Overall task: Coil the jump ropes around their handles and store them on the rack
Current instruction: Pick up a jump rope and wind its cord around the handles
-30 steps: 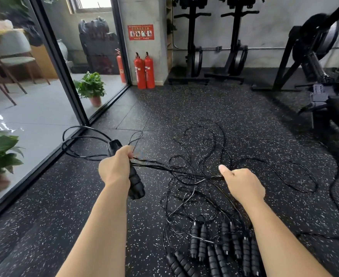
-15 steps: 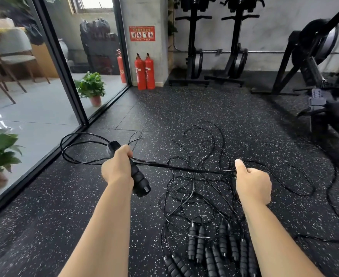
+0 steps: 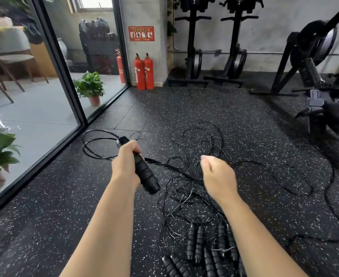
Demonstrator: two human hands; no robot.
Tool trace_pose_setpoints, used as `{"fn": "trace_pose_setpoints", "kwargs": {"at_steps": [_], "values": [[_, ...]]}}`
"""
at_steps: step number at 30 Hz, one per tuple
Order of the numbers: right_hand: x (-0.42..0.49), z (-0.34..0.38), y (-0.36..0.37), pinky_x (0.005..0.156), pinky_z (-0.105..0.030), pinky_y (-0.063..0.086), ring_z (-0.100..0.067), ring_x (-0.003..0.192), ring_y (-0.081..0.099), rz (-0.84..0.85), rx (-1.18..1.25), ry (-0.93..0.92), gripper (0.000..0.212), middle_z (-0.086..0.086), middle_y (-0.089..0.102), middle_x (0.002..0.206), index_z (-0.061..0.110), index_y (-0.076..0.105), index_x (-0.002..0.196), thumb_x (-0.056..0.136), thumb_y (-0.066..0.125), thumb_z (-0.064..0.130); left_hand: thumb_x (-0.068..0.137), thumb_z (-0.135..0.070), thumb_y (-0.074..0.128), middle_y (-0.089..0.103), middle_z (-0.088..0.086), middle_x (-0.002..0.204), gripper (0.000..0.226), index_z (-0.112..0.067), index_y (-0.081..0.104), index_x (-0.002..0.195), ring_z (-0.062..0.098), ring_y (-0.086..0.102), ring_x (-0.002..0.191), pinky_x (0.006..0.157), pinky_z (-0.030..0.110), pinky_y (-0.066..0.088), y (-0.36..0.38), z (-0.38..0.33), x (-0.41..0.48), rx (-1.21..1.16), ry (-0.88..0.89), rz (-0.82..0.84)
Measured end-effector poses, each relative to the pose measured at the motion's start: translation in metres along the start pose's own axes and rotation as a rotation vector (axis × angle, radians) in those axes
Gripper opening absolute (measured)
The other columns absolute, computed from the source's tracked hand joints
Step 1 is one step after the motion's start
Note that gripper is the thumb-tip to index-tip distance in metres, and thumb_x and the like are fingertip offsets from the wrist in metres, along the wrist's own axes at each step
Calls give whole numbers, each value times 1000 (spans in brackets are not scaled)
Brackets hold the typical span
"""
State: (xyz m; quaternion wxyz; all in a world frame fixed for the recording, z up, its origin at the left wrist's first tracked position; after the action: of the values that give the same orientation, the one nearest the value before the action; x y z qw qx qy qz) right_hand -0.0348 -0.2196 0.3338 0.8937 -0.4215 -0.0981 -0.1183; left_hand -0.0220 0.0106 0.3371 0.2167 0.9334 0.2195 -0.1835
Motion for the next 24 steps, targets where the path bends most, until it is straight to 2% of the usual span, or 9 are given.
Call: {"fn": "trace_pose_setpoints", "kwargs": {"at_steps": [1,3,4,6,8,12,18,21,24], "values": [[-4,20,9,106,-38,39,-11,119,53,66,72,-56,39,6,61,123,18,59,126,104,28,29,58,-12,58,54,3,65,18,-10,53,74,16,47,53,56,24,44,6,4,-2,9,-28,45],[-12,49,34,110,-41,36,-13,129,46,228,194,-114,40,7,53,137,20,46,140,105,31,31,64,-8,55,54,4,63,10,-9,54,75,15,47,51,58,24,45,20,11,-11,18,-86,132],[-16,58,44,103,-41,42,-15,122,52,294,252,-123,37,3,58,132,21,50,135,104,33,32,65,-7,54,53,4,63,8,-8,54,73,15,46,51,58,24,45,27,15,-16,16,-113,176],[-17,57,54,75,-37,48,-17,89,60,343,321,-83,29,1,67,99,22,60,107,104,34,35,65,-5,51,52,4,63,7,-9,52,71,14,44,52,58,25,43,35,18,-24,-9,-148,229],[-8,41,43,55,-28,37,-14,63,52,302,201,-32,43,3,58,71,20,56,77,103,31,44,66,-4,51,52,3,63,10,-8,50,74,14,45,54,58,26,44,27,12,-20,-78,-126,202],[6,4,13,55,-26,34,-15,57,50,185,-85,28,60,2,56,62,16,48,60,99,28,56,50,-7,52,52,6,71,39,-7,49,89,16,46,55,59,29,46,2,4,-4,-161,-128,139],[9,-45,-2,56,-28,33,-19,55,44,77,-187,231,60,2,46,54,16,37,52,99,32,53,73,-8,47,51,5,73,6,-7,49,79,16,46,58,64,31,46,-16,6,1,-176,-164,71],[7,-49,-6,53,-28,29,-19,54,41,8,-137,272,59,0,46,55,14,37,53,100,33,50,75,-9,48,54,7,76,10,-5,51,83,17,49,59,67,33,49,-18,8,0,-184,-189,99],[10,-40,-15,52,-28,28,-19,52,38,-77,-71,245,59,0,43,53,13,34,53,101,32,48,66,-7,50,59,10,77,24,-2,54,88,19,52,61,67,34,52,-19,8,-1,-194,-193,150]]}}
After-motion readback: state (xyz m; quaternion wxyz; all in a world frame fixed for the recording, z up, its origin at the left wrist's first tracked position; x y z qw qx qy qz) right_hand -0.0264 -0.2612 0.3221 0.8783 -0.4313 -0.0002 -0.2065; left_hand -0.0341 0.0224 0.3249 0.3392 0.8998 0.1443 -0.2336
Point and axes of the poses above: each hand's wrist, its own x-axis towards the middle knuckle, its own y-axis out of the palm, z = x × y, the point moved 6 cm from there along x, towards the middle knuckle
